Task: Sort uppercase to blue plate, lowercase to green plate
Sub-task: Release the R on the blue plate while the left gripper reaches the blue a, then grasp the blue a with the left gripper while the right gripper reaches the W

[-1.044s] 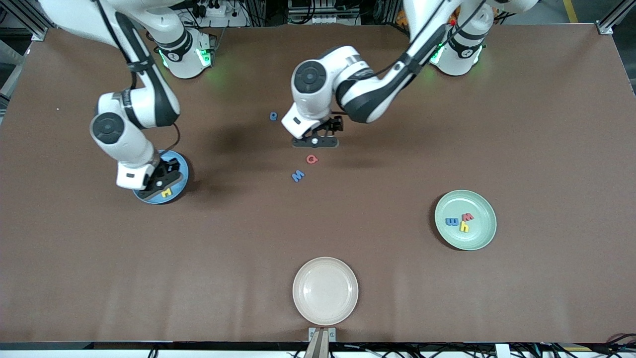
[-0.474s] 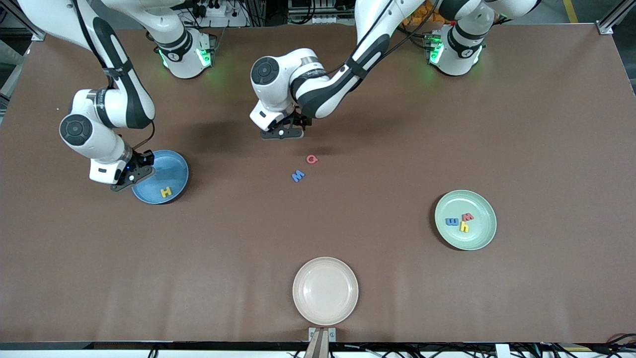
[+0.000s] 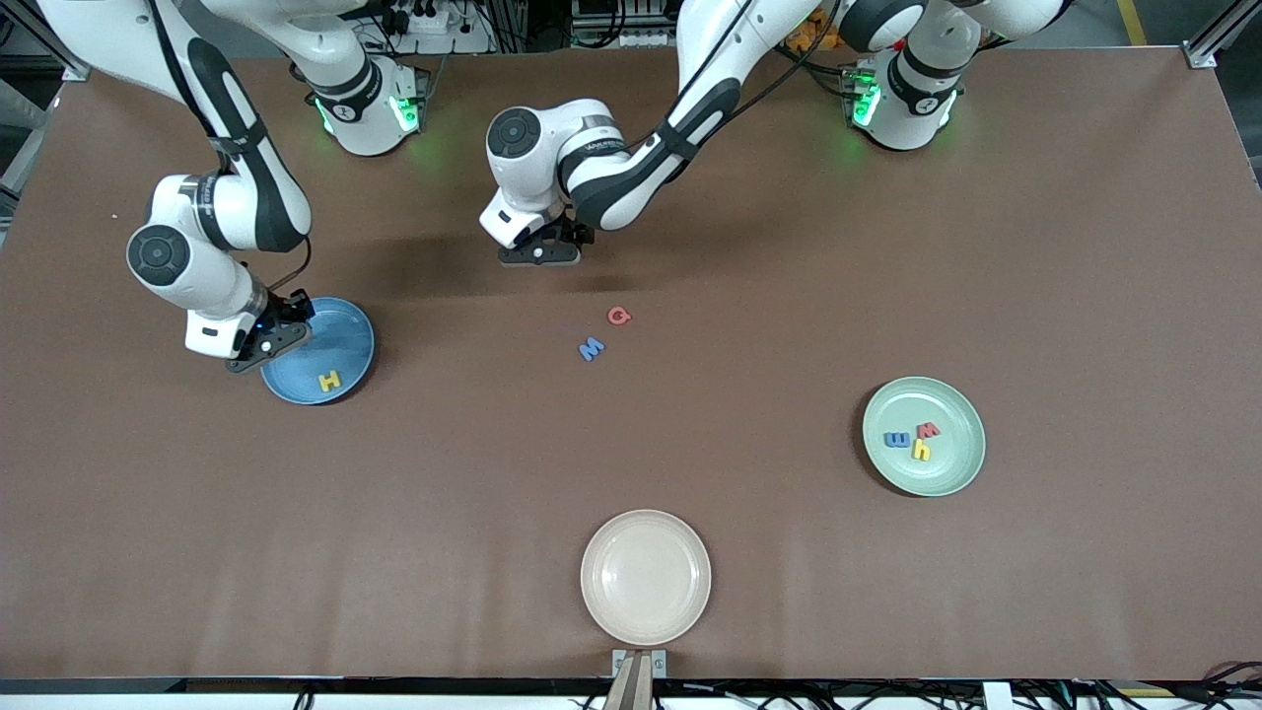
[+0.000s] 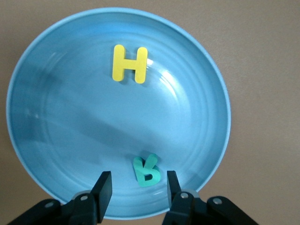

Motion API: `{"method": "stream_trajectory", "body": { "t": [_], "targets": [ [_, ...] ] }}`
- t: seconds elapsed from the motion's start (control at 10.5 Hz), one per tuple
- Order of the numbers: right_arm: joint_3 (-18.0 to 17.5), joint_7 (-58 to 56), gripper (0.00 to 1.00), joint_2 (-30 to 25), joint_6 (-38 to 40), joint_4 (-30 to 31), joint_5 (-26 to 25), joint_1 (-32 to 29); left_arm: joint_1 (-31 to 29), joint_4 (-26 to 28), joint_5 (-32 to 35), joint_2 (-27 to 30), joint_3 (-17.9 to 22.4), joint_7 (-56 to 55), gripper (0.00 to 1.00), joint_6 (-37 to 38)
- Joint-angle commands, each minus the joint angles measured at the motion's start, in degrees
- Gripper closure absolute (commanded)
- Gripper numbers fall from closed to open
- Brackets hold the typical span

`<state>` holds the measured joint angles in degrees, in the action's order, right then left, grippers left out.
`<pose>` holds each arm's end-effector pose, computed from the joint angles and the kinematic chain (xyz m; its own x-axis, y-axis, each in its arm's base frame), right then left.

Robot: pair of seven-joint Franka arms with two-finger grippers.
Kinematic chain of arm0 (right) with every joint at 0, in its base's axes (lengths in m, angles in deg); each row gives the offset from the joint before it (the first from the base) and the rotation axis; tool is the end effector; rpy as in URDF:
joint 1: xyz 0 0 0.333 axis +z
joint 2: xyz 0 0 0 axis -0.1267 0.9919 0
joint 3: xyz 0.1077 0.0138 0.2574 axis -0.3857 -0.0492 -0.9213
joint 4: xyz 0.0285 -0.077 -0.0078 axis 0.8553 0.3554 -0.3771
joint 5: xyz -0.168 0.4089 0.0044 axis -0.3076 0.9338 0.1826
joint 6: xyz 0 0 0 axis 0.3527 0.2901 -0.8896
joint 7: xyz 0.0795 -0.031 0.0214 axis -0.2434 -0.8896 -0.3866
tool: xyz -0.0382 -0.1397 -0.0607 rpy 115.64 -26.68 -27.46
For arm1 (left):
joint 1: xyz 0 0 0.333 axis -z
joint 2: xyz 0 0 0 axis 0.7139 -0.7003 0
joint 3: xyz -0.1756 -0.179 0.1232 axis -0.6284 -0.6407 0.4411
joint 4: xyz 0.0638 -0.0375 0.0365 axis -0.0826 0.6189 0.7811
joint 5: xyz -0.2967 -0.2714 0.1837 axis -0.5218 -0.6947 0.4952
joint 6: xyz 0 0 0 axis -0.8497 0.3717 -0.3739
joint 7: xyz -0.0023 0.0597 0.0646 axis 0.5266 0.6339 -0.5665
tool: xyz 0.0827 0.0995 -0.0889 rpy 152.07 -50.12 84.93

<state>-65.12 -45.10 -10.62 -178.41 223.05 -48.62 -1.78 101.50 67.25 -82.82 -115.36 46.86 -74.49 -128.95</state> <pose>0.4911 -0.0552 0.0857 0.8438 0.5153 -0.1497 0.5235 -0.8518 0.0188 0.2937 -0.6942 0.1037 0.9957 0.0061 -0.0926 0.0070 -0.9999 0.0097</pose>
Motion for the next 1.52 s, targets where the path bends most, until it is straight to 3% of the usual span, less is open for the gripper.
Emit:
{"method": "stream_trajectory", "body": {
  "t": [0.0,0.09,0.66,0.76,0.95,1.23,1.42],
  "targets": [
    [-0.4,0.2,0.44,-1.9,2.6,0.0,7.2,2.0,1.9,-1.8,0.8,-2.1,0.5,-1.8,0.00,-0.1],
    [-0.5,2.0,0.44,-2.2,2.6,0.0,9.6,3.3,2.6,-1.8,0.8,-2.5,0.5,-1.9,0.00,-0.1],
    [-6.3,22.5,0.46,-5.1,0.3,-0.5,10.4,7.8,3.8,-1.8,0.9,-2.9,-0.1,-1.3,0.06,-0.3],
    [-7.3,23.2,0.46,-5.1,-2.0,-0.5,13.7,8.4,3.9,-1.7,0.9,-3.0,-0.1,-1.2,0.08,-1.4],
    [-8.7,25.9,0.47,-4.1,-7.0,-0.5,17.1,10.3,4.5,-1.7,1.0,-3.5,-0.1,-1.2,0.11,-2.5],
    [-9.7,32.4,0.47,-1.5,-9.6,-2.6,17.1,13.5,5.0,-1.7,1.0,-3.7,-0.1,-1.3,0.15,-2.5],
    [-10.1,34.8,0.48,-0.1,-9.6,-4.5,17.0,14.1,5.0,-1.6,1.2,-3.7,-0.1,-1.2,0.25,-2.5]
  ]
}}
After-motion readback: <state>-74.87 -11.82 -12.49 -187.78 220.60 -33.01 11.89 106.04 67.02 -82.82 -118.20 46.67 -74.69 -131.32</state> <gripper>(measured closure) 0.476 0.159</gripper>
